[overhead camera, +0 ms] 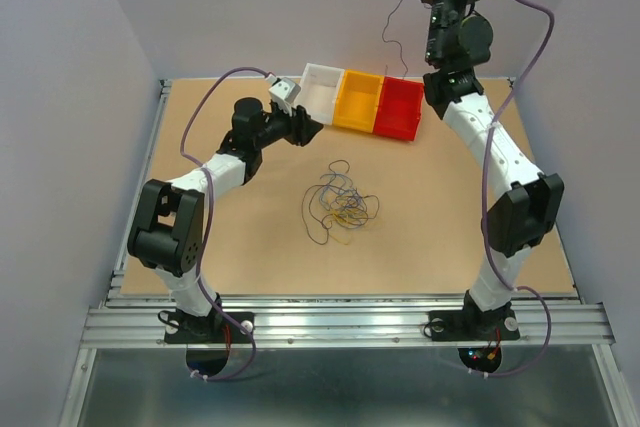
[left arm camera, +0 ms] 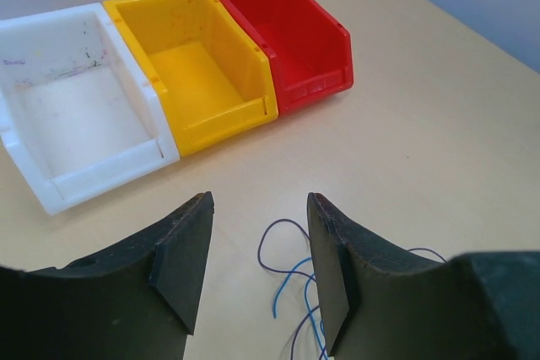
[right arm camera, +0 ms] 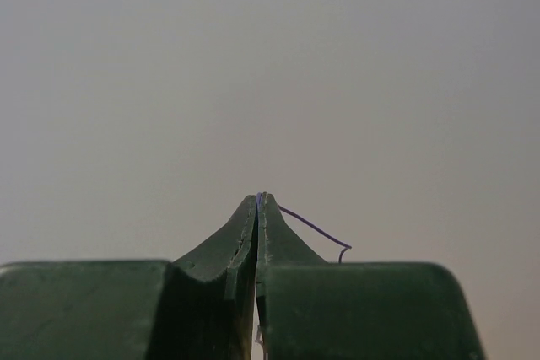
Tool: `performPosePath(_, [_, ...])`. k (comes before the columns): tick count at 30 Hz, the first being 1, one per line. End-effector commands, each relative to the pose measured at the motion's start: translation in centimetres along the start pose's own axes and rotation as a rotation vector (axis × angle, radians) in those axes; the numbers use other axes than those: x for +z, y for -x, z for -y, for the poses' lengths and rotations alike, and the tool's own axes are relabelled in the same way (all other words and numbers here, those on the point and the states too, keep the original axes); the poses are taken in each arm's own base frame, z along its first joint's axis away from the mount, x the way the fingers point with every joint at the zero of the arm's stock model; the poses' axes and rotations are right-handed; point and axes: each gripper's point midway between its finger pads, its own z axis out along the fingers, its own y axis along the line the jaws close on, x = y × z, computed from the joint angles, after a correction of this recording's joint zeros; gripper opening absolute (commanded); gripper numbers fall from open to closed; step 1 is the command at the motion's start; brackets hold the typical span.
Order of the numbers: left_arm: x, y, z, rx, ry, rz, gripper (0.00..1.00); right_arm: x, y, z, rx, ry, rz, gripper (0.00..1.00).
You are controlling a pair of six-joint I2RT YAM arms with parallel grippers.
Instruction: Untangle the cables
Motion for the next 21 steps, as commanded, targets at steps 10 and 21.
performPosePath(10, [-0.5,2.5,0.7,0.048,-0.022,0.071,0.59,-2.3,-10.7,7.8,0.009,-0.11,-0.126,0.01])
performPosePath(21, [-0.8,2.9,1.1,0.055,-0.028,0.082,0.6,-6.2,-14.1,10.8,-0.021,-0.174,-0.194,0.01])
